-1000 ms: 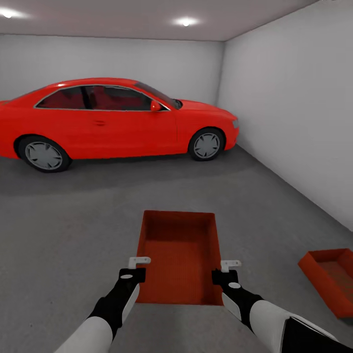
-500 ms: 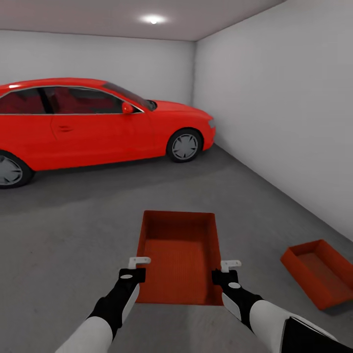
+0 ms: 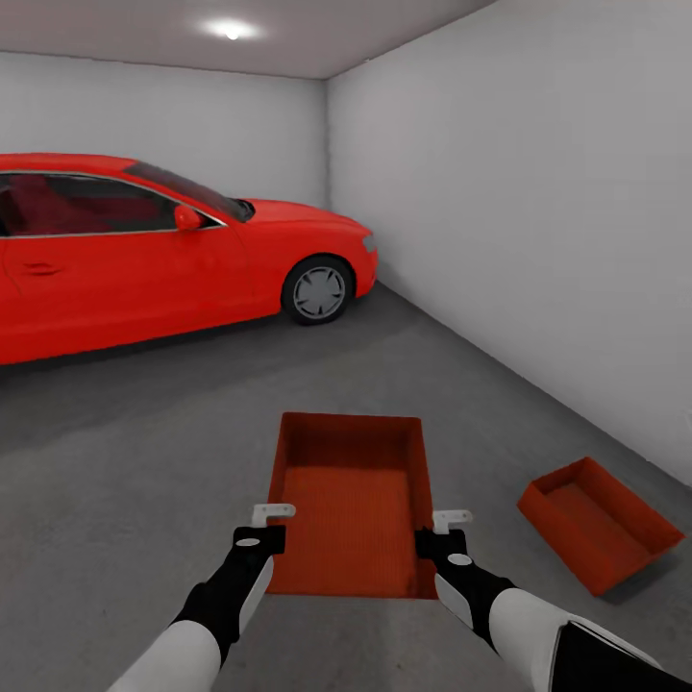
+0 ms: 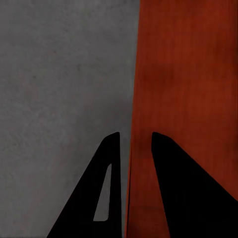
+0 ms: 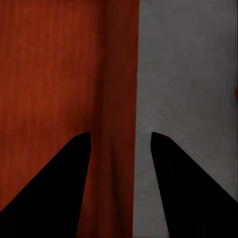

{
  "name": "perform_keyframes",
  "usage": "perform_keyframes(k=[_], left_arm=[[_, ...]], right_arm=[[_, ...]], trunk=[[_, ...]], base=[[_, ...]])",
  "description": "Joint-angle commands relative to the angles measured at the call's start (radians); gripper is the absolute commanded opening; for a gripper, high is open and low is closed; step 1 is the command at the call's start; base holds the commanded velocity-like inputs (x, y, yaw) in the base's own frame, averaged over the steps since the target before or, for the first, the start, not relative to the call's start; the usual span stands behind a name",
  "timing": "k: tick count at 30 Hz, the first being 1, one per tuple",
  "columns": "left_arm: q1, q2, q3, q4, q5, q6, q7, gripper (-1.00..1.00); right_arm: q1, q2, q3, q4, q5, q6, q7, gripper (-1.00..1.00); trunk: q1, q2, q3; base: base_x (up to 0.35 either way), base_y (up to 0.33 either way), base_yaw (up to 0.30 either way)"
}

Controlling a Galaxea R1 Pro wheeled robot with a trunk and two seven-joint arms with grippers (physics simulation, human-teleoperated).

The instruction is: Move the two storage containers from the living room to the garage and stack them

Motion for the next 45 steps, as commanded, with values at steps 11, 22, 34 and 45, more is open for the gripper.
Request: perform_keyframes(k=[11,22,34,45], left_arm=[[0.0,0.001,0.002,-0.004,-0.019,0.009,0.006,-1.0],[0.0,0.001,0.002,-0.004,-0.019,0.009,0.006,-1.0],[0.0,0.001,0.002,-0.004,-0.019,0.009,0.006,-1.0],[0.0,0.001,0.002,-0.003,-0.018,0.009,0.005,-1.0]], right_arm=[[-0.001,-0.001,0.001,0.011,-0.014,-0.005,-0.003,-1.0],[-0.001,0.0,0.001,0.011,-0.014,-0.005,-0.003,-1.0],[-0.001,0.0,0.001,0.01,-0.014,-0.005,-0.003,-1.0],[-0.001,0.0,0.001,0.01,-0.014,-0.005,-0.003,-1.0]], trunk=[[0.001,-0.002,-0.002],[0.001,-0.002,-0.002],[0.001,-0.002,-0.002],[0.001,-0.002,-0.002]], base=[[0.322,0.0,-0.286],[0.322,0.0,-0.286],[0.322,0.0,-0.286],[0.322,0.0,-0.286]])
